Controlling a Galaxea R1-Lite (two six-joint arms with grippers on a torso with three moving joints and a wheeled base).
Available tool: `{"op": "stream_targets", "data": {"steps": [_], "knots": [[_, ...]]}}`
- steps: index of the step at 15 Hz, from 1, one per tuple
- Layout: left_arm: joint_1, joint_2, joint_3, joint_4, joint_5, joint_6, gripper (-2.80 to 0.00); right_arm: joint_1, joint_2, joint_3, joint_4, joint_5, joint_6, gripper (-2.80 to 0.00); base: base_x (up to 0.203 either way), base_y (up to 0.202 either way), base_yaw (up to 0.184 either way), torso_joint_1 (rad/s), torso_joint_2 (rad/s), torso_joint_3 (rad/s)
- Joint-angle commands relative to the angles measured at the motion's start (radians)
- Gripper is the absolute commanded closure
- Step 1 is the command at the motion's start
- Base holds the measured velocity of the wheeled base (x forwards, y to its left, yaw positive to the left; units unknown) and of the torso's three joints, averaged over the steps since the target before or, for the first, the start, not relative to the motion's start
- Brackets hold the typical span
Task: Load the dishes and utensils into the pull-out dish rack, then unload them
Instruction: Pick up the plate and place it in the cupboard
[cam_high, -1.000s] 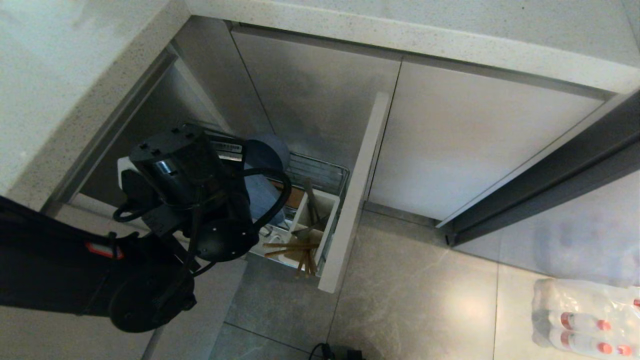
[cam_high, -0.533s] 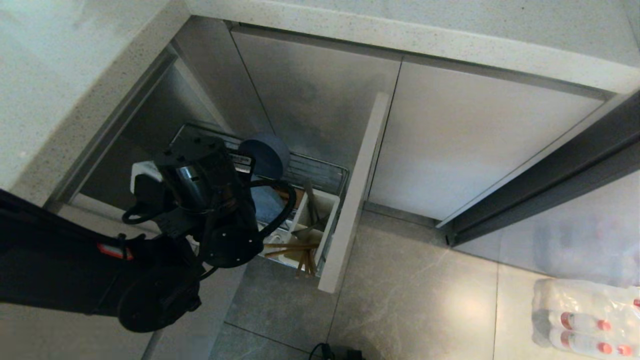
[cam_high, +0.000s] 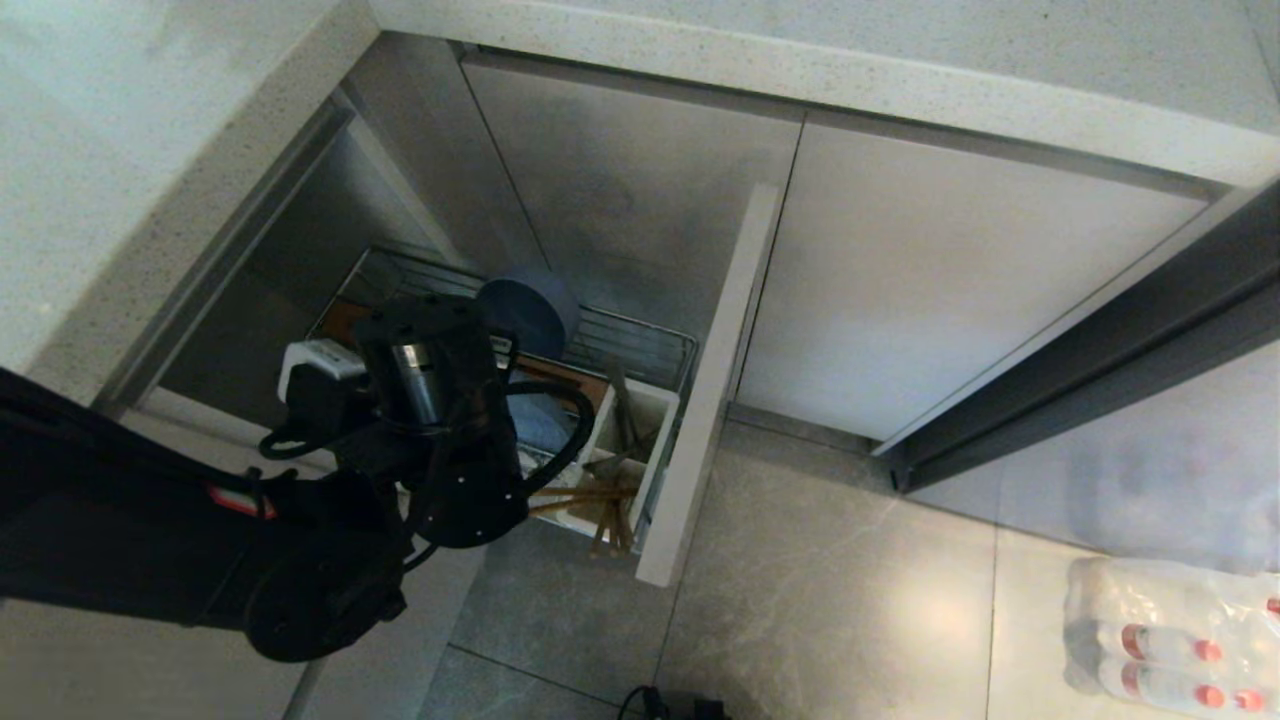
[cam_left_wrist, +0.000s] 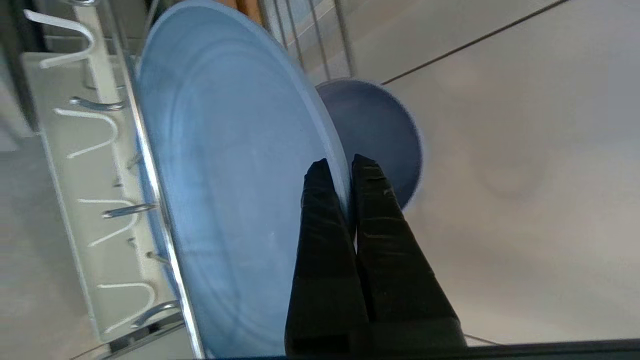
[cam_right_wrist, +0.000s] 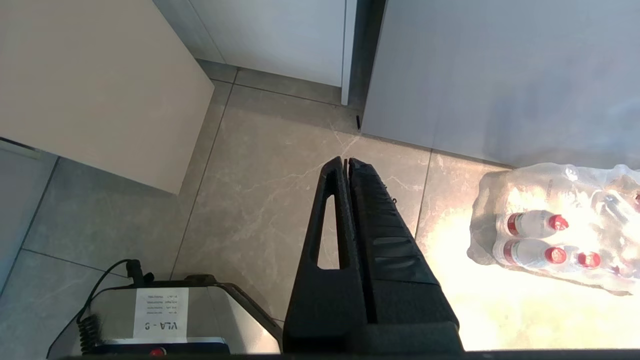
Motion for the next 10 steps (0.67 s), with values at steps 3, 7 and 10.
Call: {"op": "stream_targets", "data": {"steps": [3,7,10], "knots": [[0.000,0.002,-0.002,0.005,0.019,-0.006,0.00,0.000,0.002,0.000,0.000,0.000,0.000,0.00,0.000,0.000,0.000,0.000,0.00,0.000],[0.000,0.004,-0.003,0.008,0.020,-0.006,0.00,0.000,0.002,0.000,0.000,0.000,0.000,0.00,0.000,0.000,0.000,0.000,0.00,0.000],[-0.001,0.004,-0.004,0.006,0.020,-0.006,0.00,0.000,0.002,0.000,0.000,0.000,0.000,0.00,0.000,0.000,0.000,0.000,0.00,0.000]]}}
